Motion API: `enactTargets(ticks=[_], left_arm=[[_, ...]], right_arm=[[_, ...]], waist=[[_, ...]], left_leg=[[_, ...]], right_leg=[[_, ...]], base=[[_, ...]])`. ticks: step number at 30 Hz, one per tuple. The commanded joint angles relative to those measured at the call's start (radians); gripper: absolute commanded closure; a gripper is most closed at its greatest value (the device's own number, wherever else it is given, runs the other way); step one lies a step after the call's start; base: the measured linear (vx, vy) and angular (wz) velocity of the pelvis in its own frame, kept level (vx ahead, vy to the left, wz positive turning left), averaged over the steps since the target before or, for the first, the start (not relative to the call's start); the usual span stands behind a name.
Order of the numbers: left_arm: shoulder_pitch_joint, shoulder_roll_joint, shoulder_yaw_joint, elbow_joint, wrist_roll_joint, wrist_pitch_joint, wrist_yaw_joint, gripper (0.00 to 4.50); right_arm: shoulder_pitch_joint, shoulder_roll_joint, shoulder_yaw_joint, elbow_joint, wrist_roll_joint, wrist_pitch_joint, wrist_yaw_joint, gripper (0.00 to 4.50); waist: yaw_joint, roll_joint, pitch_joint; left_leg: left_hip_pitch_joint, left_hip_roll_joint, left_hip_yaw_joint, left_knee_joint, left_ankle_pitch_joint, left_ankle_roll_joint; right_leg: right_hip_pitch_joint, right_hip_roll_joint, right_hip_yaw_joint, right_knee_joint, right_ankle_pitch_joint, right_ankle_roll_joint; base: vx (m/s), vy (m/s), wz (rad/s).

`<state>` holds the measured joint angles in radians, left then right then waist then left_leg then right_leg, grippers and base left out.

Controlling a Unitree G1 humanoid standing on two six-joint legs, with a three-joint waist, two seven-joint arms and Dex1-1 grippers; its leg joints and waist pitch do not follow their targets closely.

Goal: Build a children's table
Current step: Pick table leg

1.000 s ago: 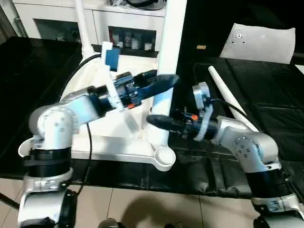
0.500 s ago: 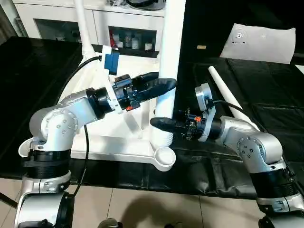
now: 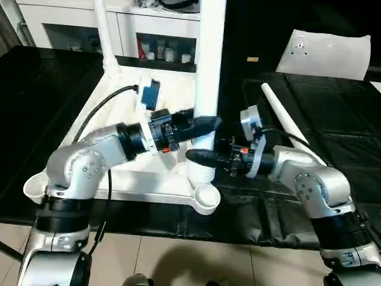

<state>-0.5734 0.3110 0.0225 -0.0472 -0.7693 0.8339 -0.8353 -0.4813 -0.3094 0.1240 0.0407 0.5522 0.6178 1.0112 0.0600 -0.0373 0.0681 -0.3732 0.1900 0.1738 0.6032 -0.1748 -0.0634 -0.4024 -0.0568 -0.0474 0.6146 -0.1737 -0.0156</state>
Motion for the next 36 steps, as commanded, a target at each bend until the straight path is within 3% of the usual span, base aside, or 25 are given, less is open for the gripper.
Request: enactTargets(ticks=[1, 13, 18, 21, 26, 36], left_arm=[[-0.001, -0.010, -0.015, -0.020, -0.005, -0.007, -0.006, 2.07], [-0.007, -0.016, 0.008, -0.012, -0.009, -0.020, 0.001, 2.07], [-0.005, -0.003, -0.032, -0.017, 0.066, -0.133, -0.048, 2.07], [-0.007, -0.002, -0.026, -0.017, 0.068, -0.153, -0.063, 2.07], [0.000, 0.028, -0.060, -0.014, 0.115, -0.216, -0.107, 2.50], [0.025, 0.080, -0.154, 0.006, 0.246, -0.345, -0.177, 2.59]], right_arm=[[0.000, -0.007, -0.006, -0.007, -0.004, -0.018, -0.003, 2.58], [0.001, -0.014, -0.008, -0.006, -0.008, -0.022, 0.005, 2.58], [0.001, -0.013, -0.004, -0.006, -0.011, -0.027, 0.002, 2.58], [0.001, -0.012, -0.003, -0.002, -0.014, -0.030, 0.002, 2.58], [0.003, -0.012, 0.001, 0.001, -0.021, -0.035, 0.002, 2.58], [0.006, -0.015, 0.014, 0.009, -0.038, -0.056, 0.003, 2.58]], waist=[[0.001, 0.007, -0.076], [0.000, 0.006, -0.076], [0.001, 0.006, -0.076], [0.000, 0.009, -0.077], [-0.001, 0.008, -0.076], [-0.001, 0.011, -0.077]], left_leg=[[0.014, 0.030, -0.007, -0.065, -0.179, -0.015], [0.013, 0.030, -0.006, -0.064, -0.169, -0.008], [0.013, 0.031, -0.008, -0.066, -0.173, -0.008], [0.013, 0.031, -0.007, -0.065, -0.167, -0.010], [0.013, 0.031, -0.007, -0.066, -0.178, -0.011], [0.014, 0.032, -0.009, -0.068, -0.187, -0.017]], right_leg=[[0.052, -0.065, 0.041, -0.074, -0.263, -0.166], [0.052, -0.065, 0.041, -0.073, -0.260, -0.166], [0.052, -0.066, 0.041, -0.077, -0.279, -0.151], [0.052, -0.065, 0.041, -0.072, -0.254, -0.161], [0.052, -0.066, 0.041, -0.074, -0.264, -0.159], [0.052, -0.066, 0.041, -0.072, -0.248, -0.168]], base=[[0.000, 0.000, 0.00], [0.000, 0.000, 0.00], [0.000, 0.000, 0.00], [0.000, 0.000, 0.00], [0.000, 0.000, 0.00], [0.000, 0.000, 0.00]])
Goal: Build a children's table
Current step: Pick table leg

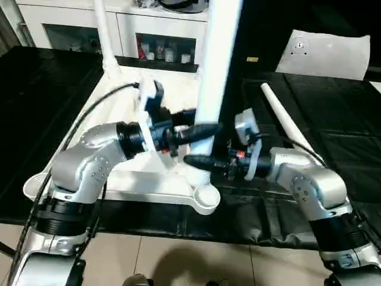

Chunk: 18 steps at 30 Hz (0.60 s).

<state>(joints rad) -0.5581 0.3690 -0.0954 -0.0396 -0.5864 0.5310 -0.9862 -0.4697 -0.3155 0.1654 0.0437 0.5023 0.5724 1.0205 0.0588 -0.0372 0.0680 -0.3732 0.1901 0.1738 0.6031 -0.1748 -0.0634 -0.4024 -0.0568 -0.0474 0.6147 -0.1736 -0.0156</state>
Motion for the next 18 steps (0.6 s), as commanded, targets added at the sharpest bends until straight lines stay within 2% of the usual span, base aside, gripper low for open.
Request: enactTargets(ticks=[1, 4, 7, 8, 9, 11, 14, 18], left_arm=[[0.010, 0.022, -0.036, -0.002, 0.063, -0.042, -0.026, 2.60], [0.014, 0.021, -0.033, 0.010, 0.061, -0.038, -0.022, 2.60], [0.004, -0.004, 0.013, 0.023, 0.001, 0.036, 0.023, 2.60], [-0.004, -0.019, 0.045, 0.026, -0.050, 0.105, 0.055, 2.60], [-0.009, -0.028, 0.059, 0.028, -0.068, 0.127, 0.072, 2.60], [-0.018, -0.045, 0.084, 0.037, -0.101, 0.161, 0.106, 2.60], [-0.047, -0.066, 0.104, 0.074, -0.089, 0.174, 0.180, 2.61], [-0.054, -0.061, 0.098, 0.083, -0.074, 0.178, 0.180, 2.61]], right_arm=[[-0.005, -0.009, -0.027, 0.006, 0.011, -0.010, -0.007, 2.58], [-0.005, -0.009, -0.026, 0.006, 0.010, -0.013, -0.007, 2.58], [-0.004, -0.008, -0.027, 0.007, 0.008, -0.014, -0.006, 2.58], [-0.004, -0.007, -0.028, 0.006, 0.008, -0.013, -0.006, 2.59], [-0.003, -0.006, -0.029, 0.006, 0.008, -0.014, -0.006, 2.59], [-0.004, -0.005, -0.030, 0.007, 0.005, -0.017, -0.008, 2.59], [-0.009, 0.004, -0.029, 0.017, -0.022, -0.041, -0.041, 2.59], [-0.017, 0.014, -0.032, 0.027, -0.028, -0.047, -0.055, 2.59]], waist=[[0.000, 0.011, -0.077], [-0.001, 0.011, -0.076], [-0.001, 0.013, -0.077], [-0.001, 0.011, -0.077], [-0.001, 0.012, -0.078], [0.000, 0.010, -0.077], [0.000, 0.009, -0.076], [0.001, 0.008, -0.078]], left_leg=[[0.015, 0.033, -0.009, -0.068, -0.189, -0.017], [0.016, 0.033, -0.008, -0.068, -0.194, -0.021], [0.016, 0.031, -0.006, -0.066, -0.196, -0.024], [0.016, 0.032, -0.007, -0.066, -0.195, -0.022], [0.017, 0.032, -0.006, -0.065, -0.192, -0.025], [0.016, 0.031, -0.006, -0.064, -0.190, -0.018], [0.017, 0.029, -0.005, -0.064, -0.192, -0.015], [0.014, 0.030, -0.008, -0.065, -0.178, -0.012]], right_leg=[[0.052, -0.066, 0.042, -0.072, -0.250, -0.167], [0.050, -0.066, 0.042, -0.071, -0.256, -0.169], [0.050, -0.065, 0.042, -0.068, -0.249, -0.179], [0.051, -0.065, 0.041, -0.069, -0.246, -0.181], [0.051, -0.065, 0.041, -0.064, -0.234, -0.187], [0.051, -0.065, 0.041, -0.068, -0.235, -0.193], [0.049, -0.063, 0.041, -0.073, -0.253, -0.183], [0.052, -0.065, 0.040, -0.072, -0.254, -0.170]], base=[[0.000, 0.000, 0.00], [0.000, 0.000, 0.00], [0.000, 0.000, 0.00], [0.000, 0.000, 0.00], [0.000, 0.000, 0.00], [0.000, 0.000, 0.00], [0.000, 0.000, 0.00], [0.000, 0.000, 0.00]])
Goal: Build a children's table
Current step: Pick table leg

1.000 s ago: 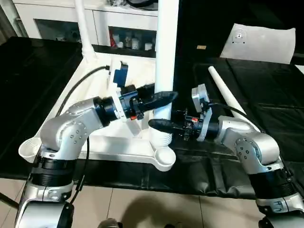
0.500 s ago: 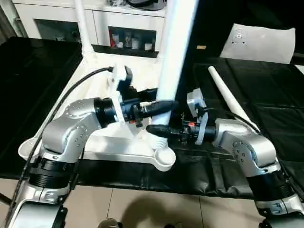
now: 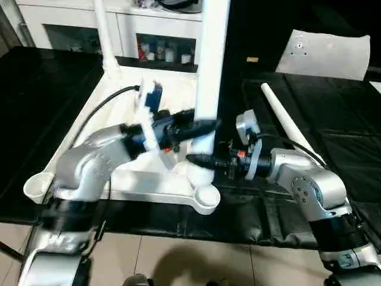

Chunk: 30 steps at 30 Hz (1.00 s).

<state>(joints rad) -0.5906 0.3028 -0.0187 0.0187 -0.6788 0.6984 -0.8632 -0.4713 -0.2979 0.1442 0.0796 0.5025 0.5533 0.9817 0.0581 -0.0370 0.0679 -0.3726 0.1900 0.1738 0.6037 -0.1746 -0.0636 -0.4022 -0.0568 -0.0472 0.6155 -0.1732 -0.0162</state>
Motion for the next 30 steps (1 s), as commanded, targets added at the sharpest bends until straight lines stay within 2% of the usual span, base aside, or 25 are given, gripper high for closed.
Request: enactTargets(ticks=[1, 2, 4, 6, 8, 12, 14, 21, 22, 25, 27, 28, 30], left_arm=[[-0.023, 0.006, 0.019, 0.024, 0.026, -0.005, 0.050, 2.61], [-0.024, 0.006, 0.020, 0.019, 0.030, -0.009, 0.049, 2.61], [-0.017, 0.045, -0.032, -0.001, 0.109, -0.078, 0.014, 2.61], [-0.017, 0.050, -0.039, -0.004, 0.119, -0.089, 0.010, 2.61], [-0.022, 0.049, -0.039, -0.002, 0.123, -0.096, 0.011, 2.62], [-0.030, 0.053, -0.044, -0.006, 0.133, -0.121, -0.006, 2.62], [-0.033, 0.057, -0.049, -0.003, 0.138, -0.129, -0.013, 2.62], [-0.035, 0.068, -0.061, 0.003, 0.153, -0.154, -0.038, 2.62], [-0.031, 0.067, -0.064, -0.006, 0.150, -0.156, -0.052, 2.62], [-0.026, 0.068, -0.070, -0.014, 0.151, -0.158, -0.063, 2.62], [-0.017, 0.075, -0.086, -0.022, 0.157, -0.169, -0.082, 2.62], [-0.017, 0.075, -0.086, -0.022, 0.157, -0.169, -0.082, 2.62], [-0.016, 0.072, -0.090, -0.024, 0.155, -0.171, -0.089, 2.62]], right_arm=[[-0.018, 0.000, -0.013, -0.007, -0.029, -0.029, -0.024, 2.59], [-0.020, 0.003, -0.015, -0.005, -0.029, -0.029, -0.029, 2.59], [-0.024, 0.007, -0.017, -0.006, -0.022, -0.026, -0.036, 2.59], [-0.025, 0.010, -0.020, -0.006, -0.018, -0.020, -0.042, 2.59], [-0.026, 0.013, -0.022, -0.004, -0.016, -0.013, -0.050, 1.89], [-0.030, 0.012, -0.020, 0.000, -0.020, 0.003, -0.061, 1.84], [-0.035, 0.012, -0.021, 0.003, -0.025, 0.005, -0.068, 1.44], [-0.054, 0.001, -0.030, 0.025, -0.032, 0.019, -0.082, 1.47], [-0.056, -0.001, -0.025, 0.025, -0.026, 0.032, -0.071, 1.47], [-0.056, -0.001, -0.021, 0.025, -0.022, 0.038, -0.064, 1.47], [-0.057, 0.005, -0.012, 0.028, -0.021, 0.039, -0.055, 1.47], [-0.057, 0.005, -0.011, 0.028, -0.021, 0.039, -0.055, 1.77], [-0.062, 0.008, -0.002, 0.037, -0.023, 0.036, -0.046, 1.89]], waist=[[0.000, 0.008, -0.078], [0.000, 0.008, -0.078], [0.000, 0.007, -0.079], [0.000, 0.006, -0.078], [0.000, 0.007, -0.076], [0.000, 0.007, -0.076], [0.000, 0.007, -0.077], [0.000, 0.006, -0.076], [-0.001, 0.003, -0.077], [0.001, 0.005, -0.077], [0.000, 0.001, -0.077], [0.001, 0.002, -0.076], [0.000, 0.002, -0.076]], left_leg=[[0.013, 0.030, -0.007, -0.065, -0.176, -0.011], [0.012, 0.030, -0.008, -0.065, -0.171, -0.010], [0.013, 0.031, -0.008, -0.065, -0.168, -0.008], [0.014, 0.031, -0.007, -0.066, -0.170, -0.010], [0.014, 0.032, -0.007, -0.067, -0.174, -0.013], [0.016, 0.030, -0.007, -0.067, -0.189, -0.018], [0.014, 0.031, -0.007, -0.066, -0.177, -0.018], [0.014, 0.031, -0.006, -0.067, -0.176, -0.019], [0.015, 0.031, -0.006, -0.066, -0.176, -0.018], [0.014, 0.031, -0.006, -0.067, -0.169, -0.014], [0.014, 0.031, -0.006, -0.066, -0.170, -0.012], [0.014, 0.032, -0.006, -0.066, -0.170, -0.012], [0.013, 0.031, -0.006, -0.066, -0.169, -0.013]], right_leg=[[0.052, -0.065, 0.040, -0.072, -0.247, -0.172], [0.053, -0.065, 0.040, -0.072, -0.241, -0.172], [0.053, -0.065, 0.041, -0.071, -0.237, -0.170], [0.051, -0.065, 0.041, -0.072, -0.240, -0.167], [0.051, -0.066, 0.041, -0.072, -0.248, -0.167], [0.050, -0.066, 0.041, -0.075, -0.280, -0.154], [0.050, -0.066, 0.042, -0.072, -0.263, -0.158], [0.050, -0.067, 0.042, -0.071, -0.261, -0.162], [0.050, -0.066, 0.042, -0.071, -0.259, -0.162], [0.050, -0.067, 0.042, -0.070, -0.252, -0.165], [0.050, -0.067, 0.042, -0.071, -0.255, -0.164], [0.050, -0.068, 0.042, -0.071, -0.257, -0.164], [0.051, -0.068, 0.042, -0.070, -0.257, -0.166]], base=[[0.000, 0.000, 0.00], [0.000, 0.000, 0.00], [0.000, 0.000, 0.00], [0.000, 0.000, 0.00], [0.000, 0.000, 0.00], [0.000, 0.000, 0.00], [0.000, 0.000, 0.00], [0.000, 0.000, 0.00], [0.000, 0.000, 0.00], [0.000, 0.000, 0.00], [0.000, 0.000, 0.00], [0.000, 0.000, 0.00], [0.000, 0.000, 0.00]])
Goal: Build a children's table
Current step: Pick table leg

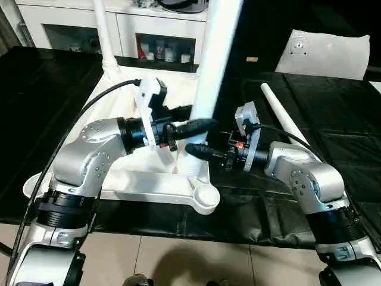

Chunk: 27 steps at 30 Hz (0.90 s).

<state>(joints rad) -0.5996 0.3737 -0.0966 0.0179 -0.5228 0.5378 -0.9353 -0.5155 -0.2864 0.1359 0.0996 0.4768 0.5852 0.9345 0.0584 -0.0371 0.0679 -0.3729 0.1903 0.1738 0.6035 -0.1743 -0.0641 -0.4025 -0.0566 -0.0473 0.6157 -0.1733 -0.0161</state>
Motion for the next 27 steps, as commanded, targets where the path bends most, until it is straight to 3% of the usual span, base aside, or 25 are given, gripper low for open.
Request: enactTargets(ticks=[1, 8, 20, 21, 27], left_arm=[[-0.007, -0.001, -0.013, -0.024, -0.001, -0.011, -0.019, 2.62], [-0.021, -0.014, -0.020, -0.014, 0.005, -0.018, -0.027, 2.62], [-0.026, -0.031, -0.023, -0.018, -0.005, -0.008, -0.040, 2.62], [-0.027, -0.030, -0.024, -0.017, -0.005, -0.008, -0.042, 2.62], [-0.023, -0.028, -0.026, -0.020, -0.010, -0.004, -0.061, 2.62]], right_arm=[[-0.019, -0.002, 0.007, 0.020, 0.002, 0.003, 0.003, 2.02], [-0.024, -0.002, 0.024, 0.028, -0.010, 0.005, 0.032, 2.51], [-0.031, 0.010, 0.023, 0.049, -0.025, -0.013, 0.025, 2.59], [-0.031, 0.012, 0.019, 0.050, -0.019, -0.006, 0.026, 2.03], [-0.032, 0.008, 0.018, 0.046, -0.021, -0.004, 0.027, 1.54]], waist=[[0.000, 0.002, -0.076], [0.000, 0.000, -0.077], [0.001, 0.001, -0.077], [0.000, 0.000, -0.077], [0.000, 0.001, -0.077]], left_leg=[[0.013, 0.031, -0.006, -0.066, -0.169, -0.012], [0.013, 0.032, -0.005, -0.066, -0.161, -0.011], [0.013, 0.031, -0.006, -0.065, -0.163, -0.010], [0.013, 0.031, -0.005, -0.065, -0.163, -0.010], [0.013, 0.032, -0.006, -0.066, -0.161, -0.009]], right_leg=[[0.051, -0.068, 0.042, -0.070, -0.259, -0.165], [0.050, -0.068, 0.042, -0.070, -0.256, -0.164], [0.050, -0.068, 0.042, -0.071, -0.261, -0.164], [0.050, -0.068, 0.042, -0.071, -0.259, -0.165], [0.051, -0.069, 0.042, -0.069, -0.249, -0.171]], base=[[0.000, 0.000, 0.00], [0.000, 0.000, 0.00], [0.000, 0.000, 0.00], [0.000, 0.000, 0.00], [0.000, 0.000, 0.00]])
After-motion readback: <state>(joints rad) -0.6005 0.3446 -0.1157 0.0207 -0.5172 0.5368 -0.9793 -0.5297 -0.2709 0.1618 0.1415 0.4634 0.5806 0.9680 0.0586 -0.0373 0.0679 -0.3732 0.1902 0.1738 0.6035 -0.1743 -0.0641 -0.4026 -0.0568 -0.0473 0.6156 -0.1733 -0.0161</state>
